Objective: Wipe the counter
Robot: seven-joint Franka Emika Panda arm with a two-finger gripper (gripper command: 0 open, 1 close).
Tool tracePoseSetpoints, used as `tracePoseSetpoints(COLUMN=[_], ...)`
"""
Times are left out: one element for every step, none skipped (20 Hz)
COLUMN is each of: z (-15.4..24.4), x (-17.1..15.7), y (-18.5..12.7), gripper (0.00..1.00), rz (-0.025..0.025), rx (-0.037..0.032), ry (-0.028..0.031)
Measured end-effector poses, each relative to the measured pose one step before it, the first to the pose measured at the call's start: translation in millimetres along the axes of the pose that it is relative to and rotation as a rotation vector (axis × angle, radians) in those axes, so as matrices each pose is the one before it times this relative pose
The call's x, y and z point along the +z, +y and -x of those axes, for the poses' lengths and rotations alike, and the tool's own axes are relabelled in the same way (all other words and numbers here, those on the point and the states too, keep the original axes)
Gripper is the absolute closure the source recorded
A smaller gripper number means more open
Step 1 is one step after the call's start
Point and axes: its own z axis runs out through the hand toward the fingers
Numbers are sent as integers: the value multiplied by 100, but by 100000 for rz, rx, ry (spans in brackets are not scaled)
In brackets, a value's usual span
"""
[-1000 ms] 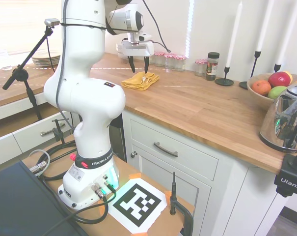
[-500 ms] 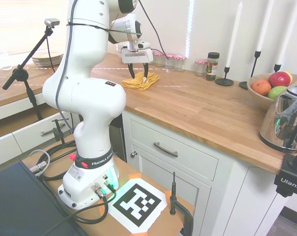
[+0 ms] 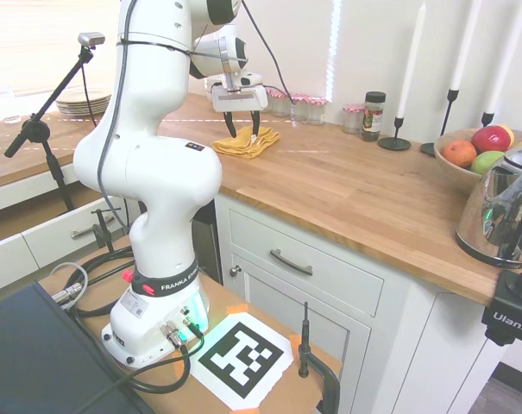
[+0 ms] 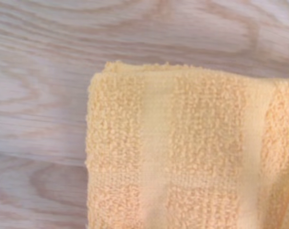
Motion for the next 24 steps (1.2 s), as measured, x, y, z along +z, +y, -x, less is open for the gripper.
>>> tracePoseSetpoints(z=[0, -2, -3, 15, 56, 102, 108, 62, 45, 46, 31, 17, 21, 12, -1, -14, -29, -40, -55, -67, -56, -56, -74, -58], x=[-1, -5, -5, -4, 19, 2, 0, 5, 12, 19, 25, 36, 47, 27, 10, 3, 16, 27, 26, 20, 15, 18, 20, 12], y=[-9, -9, -12, -23, -44, -60, -59, -38, -29, -29, -24, -13, -5, -10, -6, -2, 13, 24, 29, 32, 27, 29, 36, 26], gripper=[100, 100, 100, 100, 100, 100, 100, 100, 100, 100, 100, 100, 100, 100, 100, 100, 100, 100, 100, 100, 100, 100, 100, 100], rz=[-90, -94, -129, -201, -234, -274, -183, -218, -212, -261, -309, -324, -270, -229, -136, -76, -22, 9, 18, 41, 40, 47, 53, 33], rx=[27, 24, 18, 46, -57, -176, -172, -92, -70, -66, -32, 19, 15, 39, 74, 102, 137, 172, 144, 138, 107, 103, 130, 99], ry=[24, 25, 33, -66, -34, 61, 42, 46, 43, 51, 60, 63, 47, 44, 32, 27, 23, 23, 29, 34, 26, 25, 35, 30])
